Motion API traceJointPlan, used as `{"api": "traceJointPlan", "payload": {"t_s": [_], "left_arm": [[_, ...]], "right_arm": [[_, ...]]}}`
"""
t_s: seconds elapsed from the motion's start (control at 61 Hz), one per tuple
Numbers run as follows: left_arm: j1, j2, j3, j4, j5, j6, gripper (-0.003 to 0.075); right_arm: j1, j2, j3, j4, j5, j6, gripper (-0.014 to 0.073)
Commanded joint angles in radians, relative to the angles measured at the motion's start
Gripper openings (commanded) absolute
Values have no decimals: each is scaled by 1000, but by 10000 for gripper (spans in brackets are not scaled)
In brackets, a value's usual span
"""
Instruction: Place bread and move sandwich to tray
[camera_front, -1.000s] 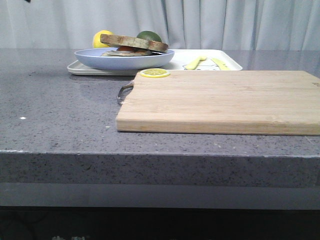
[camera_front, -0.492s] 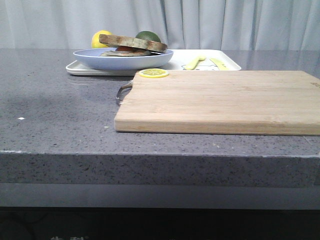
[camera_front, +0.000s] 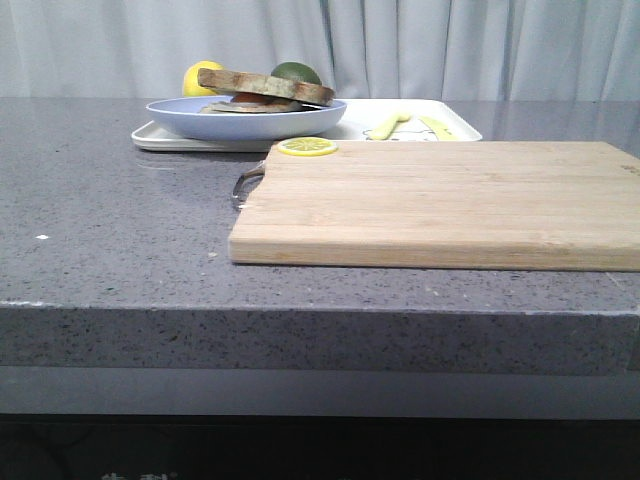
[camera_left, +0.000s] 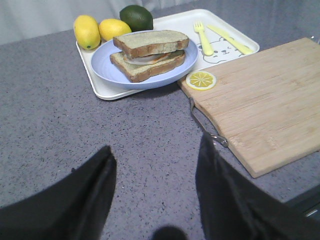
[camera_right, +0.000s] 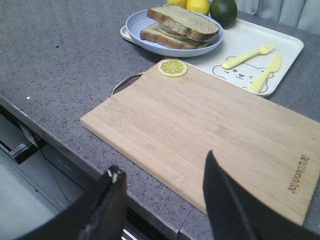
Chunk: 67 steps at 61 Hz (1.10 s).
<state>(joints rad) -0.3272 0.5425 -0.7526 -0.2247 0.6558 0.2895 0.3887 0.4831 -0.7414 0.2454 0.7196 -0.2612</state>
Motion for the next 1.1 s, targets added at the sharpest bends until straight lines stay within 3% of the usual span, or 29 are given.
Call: {"api": "traceJointPlan", "payload": {"t_s": [0.0, 0.18, 0.393, 0.525, 0.656, 0.721, 1.082], "left_arm": [[-9, -93, 18, -22, -43, 3, 367], [-9, -227, 63, -22, -34, 3, 367], [-9, -249, 63, -22, -29, 3, 366], [-9, -249, 63, -53, -23, -1, 280], [-9, -249, 63, -58, -23, -1, 69], [-9, -249, 63, -58, -17, -1, -19], [-9, -249, 63, -58, -17, -1, -20]], "right_arm": [[-5, 6, -26, 14, -67, -1, 382], [-5, 6, -26, 14, -67, -1, 382], [-5, 6, -26, 15, -67, -1, 364], [-5, 6, -26, 16, -66, -1, 160], [-5, 6, -26, 16, -65, -1, -80], [-5, 6, -26, 17, -66, -1, -70], [-5, 6, -26, 17, -66, -1, -71]]}}
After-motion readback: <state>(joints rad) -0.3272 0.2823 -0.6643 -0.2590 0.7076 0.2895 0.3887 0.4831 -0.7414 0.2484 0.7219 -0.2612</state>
